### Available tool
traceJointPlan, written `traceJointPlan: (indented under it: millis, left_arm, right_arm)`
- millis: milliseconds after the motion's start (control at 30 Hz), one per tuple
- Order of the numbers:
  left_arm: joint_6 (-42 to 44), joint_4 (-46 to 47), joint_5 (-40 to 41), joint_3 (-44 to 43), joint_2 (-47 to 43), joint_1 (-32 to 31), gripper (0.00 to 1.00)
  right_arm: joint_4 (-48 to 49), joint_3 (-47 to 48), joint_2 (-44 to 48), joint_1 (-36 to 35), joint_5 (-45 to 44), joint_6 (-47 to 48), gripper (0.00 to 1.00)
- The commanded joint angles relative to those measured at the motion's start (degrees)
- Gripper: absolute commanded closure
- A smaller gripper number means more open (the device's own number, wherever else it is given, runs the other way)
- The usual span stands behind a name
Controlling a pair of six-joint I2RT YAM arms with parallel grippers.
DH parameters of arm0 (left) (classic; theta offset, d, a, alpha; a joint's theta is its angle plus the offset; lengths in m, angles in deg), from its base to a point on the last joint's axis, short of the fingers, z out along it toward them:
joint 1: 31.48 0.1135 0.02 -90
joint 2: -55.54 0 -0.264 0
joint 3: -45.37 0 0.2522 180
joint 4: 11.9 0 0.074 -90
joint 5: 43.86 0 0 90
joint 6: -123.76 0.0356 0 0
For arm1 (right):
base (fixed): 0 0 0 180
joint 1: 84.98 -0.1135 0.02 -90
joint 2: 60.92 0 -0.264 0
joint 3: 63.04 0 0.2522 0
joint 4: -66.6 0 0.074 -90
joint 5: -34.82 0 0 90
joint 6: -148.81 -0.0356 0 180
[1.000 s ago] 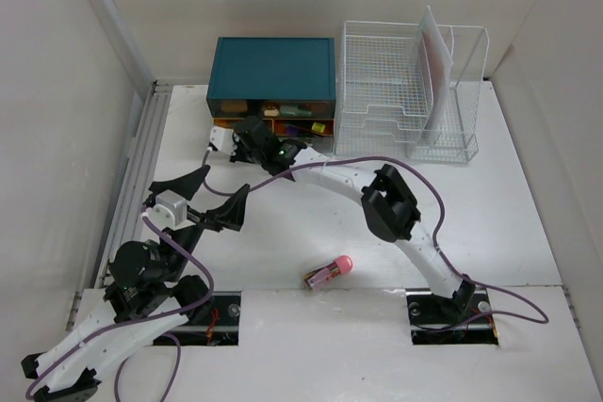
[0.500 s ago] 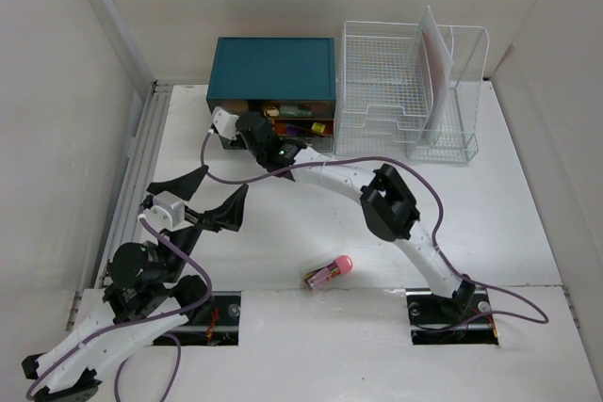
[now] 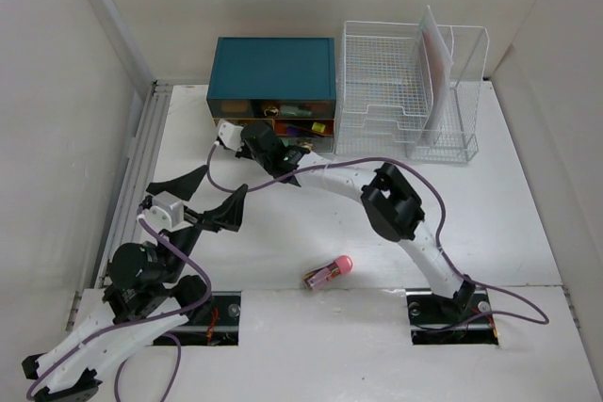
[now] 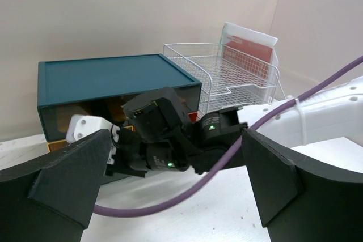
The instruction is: Organize the desk
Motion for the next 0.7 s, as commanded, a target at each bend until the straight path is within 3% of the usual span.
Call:
traceJointPlan:
  millis: [0, 133, 333, 467, 667]
  left_arm:
    - [0.73, 3.19, 0.23, 0.32, -1.07, 0.02, 0.01]
    - [0.73, 3.2, 0.23, 0.32, -1.07, 0.02, 0.01]
    - [1.26, 3.2, 0.23, 0.32, -1.6, 0.02, 0.01]
    - [1.26, 3.2, 0.23, 0.84, -1.6, 0.02, 0.01]
    - [1.26, 3.2, 0.23, 0.84, -1.6, 0.02, 0.01]
  right_arm:
    - [-0.13, -2.55, 8.49, 0.25, 12.94, -0.59, 0.97]
    - [-14.88, 0.26, 9.89, 0.25, 26.48, 3.19, 0.94]
    - [-24.75, 0.26, 11.22, 0.25, 39.67, 10.57, 0.93]
    - [-29.41, -0.26, 11.75, 0.25, 36.89, 11.9, 0.95]
    - [-29.25, -4.04, 13.41, 2.44, 25.12, 9.01, 1.0]
